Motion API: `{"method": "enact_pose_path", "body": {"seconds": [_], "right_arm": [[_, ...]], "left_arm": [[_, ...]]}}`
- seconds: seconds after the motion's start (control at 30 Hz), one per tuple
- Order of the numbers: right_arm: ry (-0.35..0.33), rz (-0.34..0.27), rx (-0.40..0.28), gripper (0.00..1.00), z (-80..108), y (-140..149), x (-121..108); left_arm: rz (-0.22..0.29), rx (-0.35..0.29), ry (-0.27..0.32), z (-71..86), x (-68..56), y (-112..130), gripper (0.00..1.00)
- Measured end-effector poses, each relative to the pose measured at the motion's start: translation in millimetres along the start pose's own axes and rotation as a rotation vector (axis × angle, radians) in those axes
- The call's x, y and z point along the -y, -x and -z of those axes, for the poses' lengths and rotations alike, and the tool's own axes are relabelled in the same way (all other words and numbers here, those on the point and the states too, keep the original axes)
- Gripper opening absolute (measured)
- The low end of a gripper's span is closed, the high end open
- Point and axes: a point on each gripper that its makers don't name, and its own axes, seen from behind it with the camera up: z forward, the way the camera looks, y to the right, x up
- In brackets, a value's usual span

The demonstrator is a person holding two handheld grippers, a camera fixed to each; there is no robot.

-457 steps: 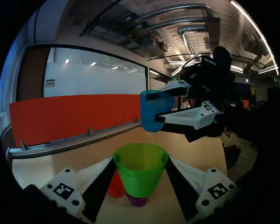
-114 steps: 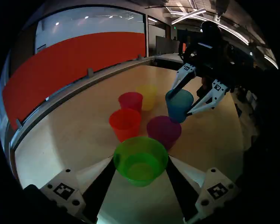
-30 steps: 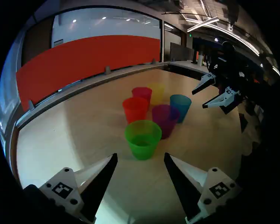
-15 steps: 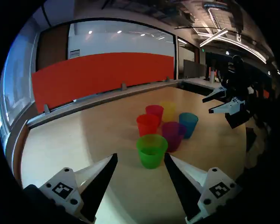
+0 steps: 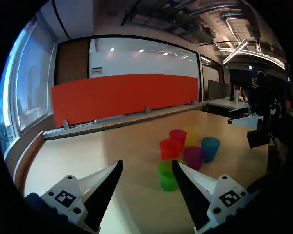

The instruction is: Pour water

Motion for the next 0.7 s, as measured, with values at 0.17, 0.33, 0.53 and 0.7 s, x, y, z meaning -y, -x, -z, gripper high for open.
{"method": "enact_pose_path", "body": {"seconds": [0.17,0.33,0.53,0.7], "right_arm": [[0.109,-0.039,-0.060,1.00,0.6,-12.8,-21.7],[0.205,-0.056,-0.131,1.00,6.5,-28.3,-38.6],[0.329,-0.076,-0.209,1.00,15.5,-42.9,-61.1],[0.415,-0.095,-0.253,1.00,22.9,-48.3,-77.3]], "left_arm": [[0.027,-0.053,-0.063,2.0,8.7,-12.2,0.92],[0.049,-0.110,-0.145,6.3,20.0,-23.2,0.92],[0.057,-0.170,-0.247,11.5,34.8,-33.8,0.92],[0.051,-0.207,-0.324,16.3,46.3,-40.2,0.92]]}}
